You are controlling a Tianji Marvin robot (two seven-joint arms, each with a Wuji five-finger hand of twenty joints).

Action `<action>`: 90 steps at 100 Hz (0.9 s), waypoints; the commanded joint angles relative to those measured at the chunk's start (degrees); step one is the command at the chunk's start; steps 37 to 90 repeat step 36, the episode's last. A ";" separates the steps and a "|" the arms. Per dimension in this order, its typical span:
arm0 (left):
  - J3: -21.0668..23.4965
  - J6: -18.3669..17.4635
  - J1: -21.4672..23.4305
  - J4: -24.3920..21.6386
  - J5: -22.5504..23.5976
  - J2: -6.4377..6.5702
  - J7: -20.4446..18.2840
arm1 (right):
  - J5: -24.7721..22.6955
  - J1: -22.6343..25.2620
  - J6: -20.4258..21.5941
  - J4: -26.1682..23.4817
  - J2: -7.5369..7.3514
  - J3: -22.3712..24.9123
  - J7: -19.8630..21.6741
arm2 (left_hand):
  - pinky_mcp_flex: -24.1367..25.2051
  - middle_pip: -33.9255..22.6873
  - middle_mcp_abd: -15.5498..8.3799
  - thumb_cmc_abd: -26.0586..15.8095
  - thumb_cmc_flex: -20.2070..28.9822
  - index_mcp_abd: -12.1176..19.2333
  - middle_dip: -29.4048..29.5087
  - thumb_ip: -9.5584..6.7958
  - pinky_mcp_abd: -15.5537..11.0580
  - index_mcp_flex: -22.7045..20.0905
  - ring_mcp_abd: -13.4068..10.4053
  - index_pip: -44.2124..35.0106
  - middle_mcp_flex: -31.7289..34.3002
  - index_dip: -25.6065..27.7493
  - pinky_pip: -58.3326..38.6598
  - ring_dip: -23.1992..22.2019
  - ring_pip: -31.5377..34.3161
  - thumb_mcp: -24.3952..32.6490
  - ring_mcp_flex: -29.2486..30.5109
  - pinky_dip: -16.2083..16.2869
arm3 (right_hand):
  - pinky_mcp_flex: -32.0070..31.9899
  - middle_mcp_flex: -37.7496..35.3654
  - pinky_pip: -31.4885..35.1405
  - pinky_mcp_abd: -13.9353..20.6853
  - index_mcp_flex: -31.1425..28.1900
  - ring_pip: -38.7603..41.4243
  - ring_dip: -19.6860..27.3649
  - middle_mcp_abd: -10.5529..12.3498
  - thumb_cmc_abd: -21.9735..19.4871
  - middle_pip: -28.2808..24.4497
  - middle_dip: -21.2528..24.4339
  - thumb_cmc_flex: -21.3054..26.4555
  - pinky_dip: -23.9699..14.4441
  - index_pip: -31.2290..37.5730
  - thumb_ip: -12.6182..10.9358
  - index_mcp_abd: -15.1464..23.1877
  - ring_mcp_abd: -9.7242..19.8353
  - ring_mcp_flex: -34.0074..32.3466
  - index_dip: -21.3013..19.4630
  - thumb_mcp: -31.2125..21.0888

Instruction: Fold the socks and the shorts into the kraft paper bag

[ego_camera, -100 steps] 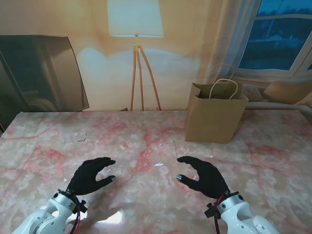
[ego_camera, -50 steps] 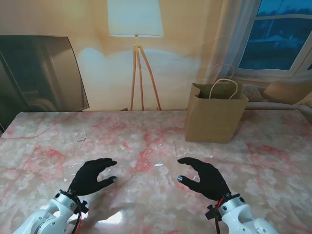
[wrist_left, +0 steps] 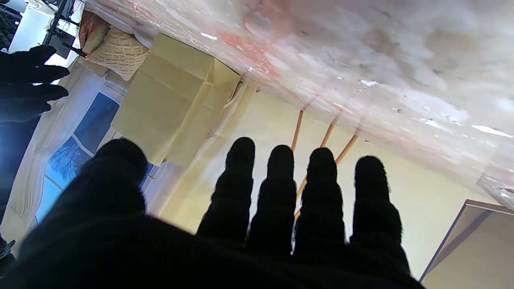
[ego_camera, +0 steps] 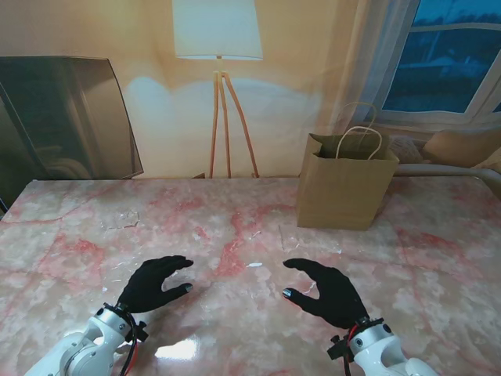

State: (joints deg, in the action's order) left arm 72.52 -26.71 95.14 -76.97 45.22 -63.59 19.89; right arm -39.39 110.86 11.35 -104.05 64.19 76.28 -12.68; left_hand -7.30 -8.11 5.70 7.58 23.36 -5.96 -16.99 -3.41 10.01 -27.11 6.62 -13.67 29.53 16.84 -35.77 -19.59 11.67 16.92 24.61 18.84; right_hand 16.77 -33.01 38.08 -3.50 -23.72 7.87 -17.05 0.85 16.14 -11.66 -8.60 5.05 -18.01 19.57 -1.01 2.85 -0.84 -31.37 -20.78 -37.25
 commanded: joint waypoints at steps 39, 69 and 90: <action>-3.67 -0.41 -4.88 5.04 -2.63 -0.64 -0.48 | 1.04 -1.49 0.48 2.43 0.09 -1.33 1.40 | 0.30 1.38 -0.84 -1.40 0.11 0.63 0.87 -0.30 0.22 -0.25 -1.74 0.99 -2.56 -0.27 0.20 0.24 -1.46 -1.32 -1.60 -0.24 | -0.33 -0.46 1.44 0.07 -0.23 0.25 -1.04 0.40 -1.92 -0.12 -0.70 -0.13 -0.99 -0.32 2.47 1.67 0.81 -1.21 -0.67 1.40; -3.67 -0.41 -4.88 5.04 -2.63 -0.64 -0.48 | 1.04 -1.49 0.48 2.43 0.09 -1.33 1.40 | 0.30 1.38 -0.84 -1.40 0.11 0.63 0.87 -0.30 0.22 -0.25 -1.74 0.99 -2.56 -0.27 0.20 0.24 -1.46 -1.32 -1.60 -0.24 | -0.33 -0.46 1.44 0.07 -0.23 0.25 -1.04 0.40 -1.92 -0.12 -0.70 -0.13 -0.99 -0.32 2.47 1.67 0.81 -1.21 -0.67 1.40; -3.67 -0.41 -4.88 5.04 -2.63 -0.64 -0.48 | 1.04 -1.49 0.48 2.43 0.09 -1.33 1.40 | 0.30 1.38 -0.84 -1.40 0.11 0.63 0.87 -0.30 0.22 -0.25 -1.74 0.99 -2.56 -0.27 0.20 0.24 -1.46 -1.32 -1.60 -0.24 | -0.33 -0.46 1.44 0.07 -0.23 0.25 -1.04 0.40 -1.92 -0.12 -0.70 -0.13 -0.99 -0.32 2.47 1.67 0.81 -1.21 -0.67 1.40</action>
